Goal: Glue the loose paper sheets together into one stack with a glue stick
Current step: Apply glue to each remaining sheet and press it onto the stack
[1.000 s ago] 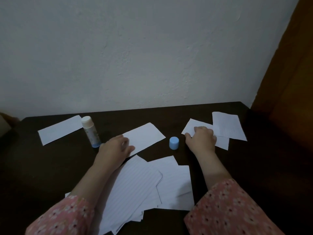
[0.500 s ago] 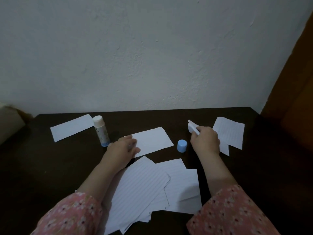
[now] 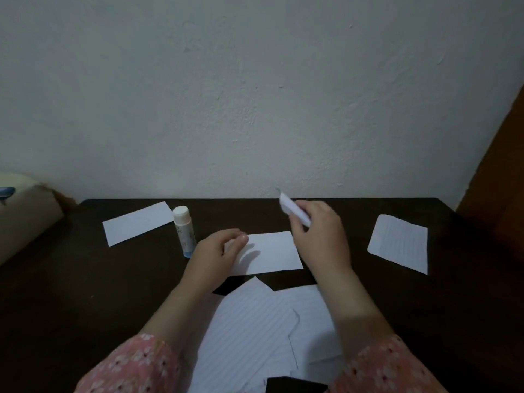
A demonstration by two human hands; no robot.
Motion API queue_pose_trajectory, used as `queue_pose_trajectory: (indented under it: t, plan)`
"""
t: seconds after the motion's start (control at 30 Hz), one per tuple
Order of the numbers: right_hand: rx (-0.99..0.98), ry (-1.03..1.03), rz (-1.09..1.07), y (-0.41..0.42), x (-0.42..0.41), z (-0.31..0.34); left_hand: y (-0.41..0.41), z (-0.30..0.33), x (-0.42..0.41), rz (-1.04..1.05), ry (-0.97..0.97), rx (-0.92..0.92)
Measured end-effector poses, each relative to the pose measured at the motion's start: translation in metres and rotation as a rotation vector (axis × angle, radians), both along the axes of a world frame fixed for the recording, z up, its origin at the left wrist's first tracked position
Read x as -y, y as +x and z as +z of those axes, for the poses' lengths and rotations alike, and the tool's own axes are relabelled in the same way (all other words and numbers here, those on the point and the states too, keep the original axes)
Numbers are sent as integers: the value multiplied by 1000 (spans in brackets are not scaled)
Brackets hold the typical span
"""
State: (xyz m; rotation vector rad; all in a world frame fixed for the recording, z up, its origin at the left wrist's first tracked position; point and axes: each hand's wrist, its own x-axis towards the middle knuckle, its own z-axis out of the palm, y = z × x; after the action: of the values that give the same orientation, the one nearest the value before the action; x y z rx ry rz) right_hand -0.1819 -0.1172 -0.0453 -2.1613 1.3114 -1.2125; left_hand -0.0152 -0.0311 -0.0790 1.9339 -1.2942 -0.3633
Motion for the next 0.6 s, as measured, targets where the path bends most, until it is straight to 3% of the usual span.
queue_pose_trajectory:
  t: [0.1,0.17,0.3,0.4,0.6]
  plan:
    - [-136,-69,138,17,-12,-11,-12,18,-1,-63,-111,-372]
    - [-206,-66,246,24,-20,-19,-15,24,-3,-79,-155,-507]
    - [-257,7,331,25,-24,-27,-13,23,-6,23,-190,-602]
    - [-245,67,195,17,-13,-29,-7,21,-9,88,-180,-727]
    - [17,390,60,0,12,-28,3,16,-9,129,-140,-857]
